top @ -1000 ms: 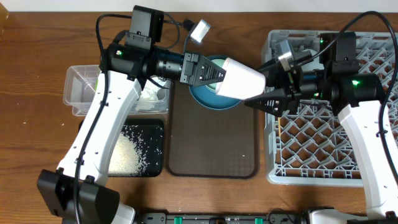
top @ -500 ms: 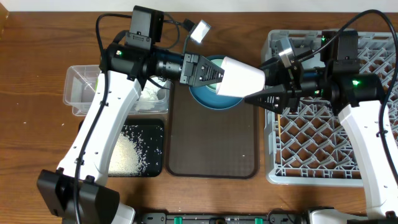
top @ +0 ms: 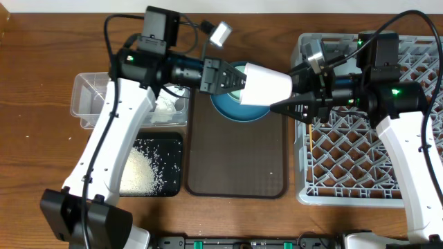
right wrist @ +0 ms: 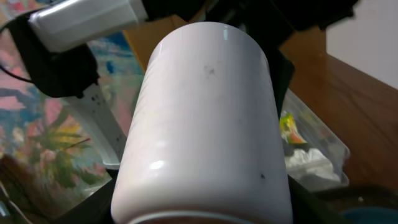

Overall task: Sort waste into correct bins and load items into the dishwasher rack
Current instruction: 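Carry the pink cup with the right gripper into the dish rack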

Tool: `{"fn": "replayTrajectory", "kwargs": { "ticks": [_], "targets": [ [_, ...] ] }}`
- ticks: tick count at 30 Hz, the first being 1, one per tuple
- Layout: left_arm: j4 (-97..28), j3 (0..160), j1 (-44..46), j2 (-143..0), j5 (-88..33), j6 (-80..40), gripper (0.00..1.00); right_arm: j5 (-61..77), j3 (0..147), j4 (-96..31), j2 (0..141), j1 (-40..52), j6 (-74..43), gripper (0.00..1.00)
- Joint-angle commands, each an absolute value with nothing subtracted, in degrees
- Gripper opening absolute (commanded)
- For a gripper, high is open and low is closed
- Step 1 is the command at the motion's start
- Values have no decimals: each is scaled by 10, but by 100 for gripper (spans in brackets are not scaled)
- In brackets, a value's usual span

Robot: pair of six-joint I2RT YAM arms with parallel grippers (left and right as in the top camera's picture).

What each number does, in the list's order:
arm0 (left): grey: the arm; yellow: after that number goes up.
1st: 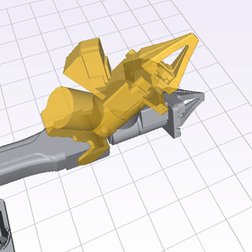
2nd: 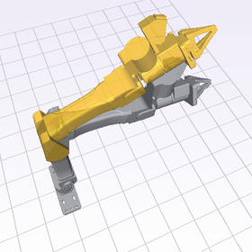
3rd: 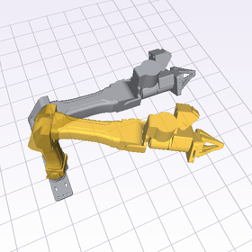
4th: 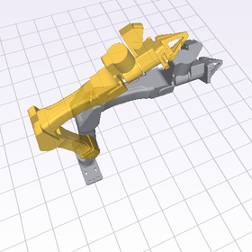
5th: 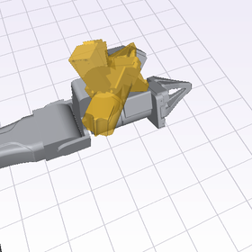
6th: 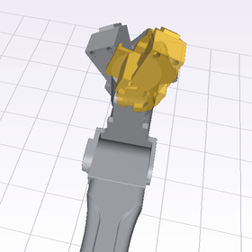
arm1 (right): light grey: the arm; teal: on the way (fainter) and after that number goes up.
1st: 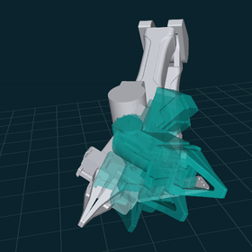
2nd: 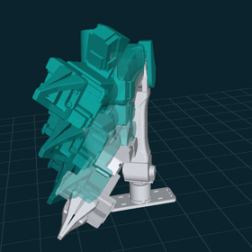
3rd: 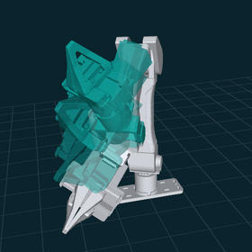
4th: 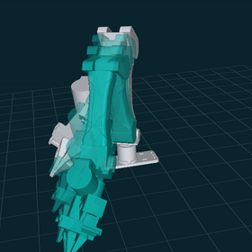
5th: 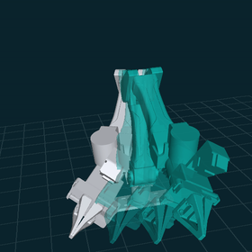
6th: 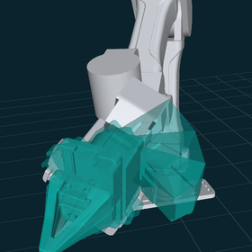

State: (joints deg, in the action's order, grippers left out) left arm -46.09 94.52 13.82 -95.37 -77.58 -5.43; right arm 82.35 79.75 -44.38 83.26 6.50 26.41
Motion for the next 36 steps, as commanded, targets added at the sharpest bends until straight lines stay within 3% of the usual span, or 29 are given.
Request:
{"fn": "replayTrajectory", "kwargs": {
  "ticks": [1, 9, 15, 17, 23, 29, 36],
  "targets": [
    [-460, 947, 97, -955, -739, -50, 24, 820, 801, -448, 829, 75, 243, 38],
    [-463, 947, 30, -955, -739, -49, 39, 649, 801, -477, 829, 75, 176, 36],
    [-475, 947, 20, -955, -738, -49, 74, 409, 801, -528, 829, 75, 77, 33],
    [-475, 947, 20, -955, -738, -49, 81, 338, 801, -546, 829, 75, 49, 32],
    [-475, 947, 20, -955, -738, -49, 87, 174, 801, -596, 829, 75, -21, 29],
    [-475, 947, 20, -955, -738, -49, 90, 123, 801, -616, 828, 71, -56, 21],
    [-475, 947, 20, -955, -738, -49, 93, 32, 801, -662, 828, 60, -94, 20]
  ]
}}
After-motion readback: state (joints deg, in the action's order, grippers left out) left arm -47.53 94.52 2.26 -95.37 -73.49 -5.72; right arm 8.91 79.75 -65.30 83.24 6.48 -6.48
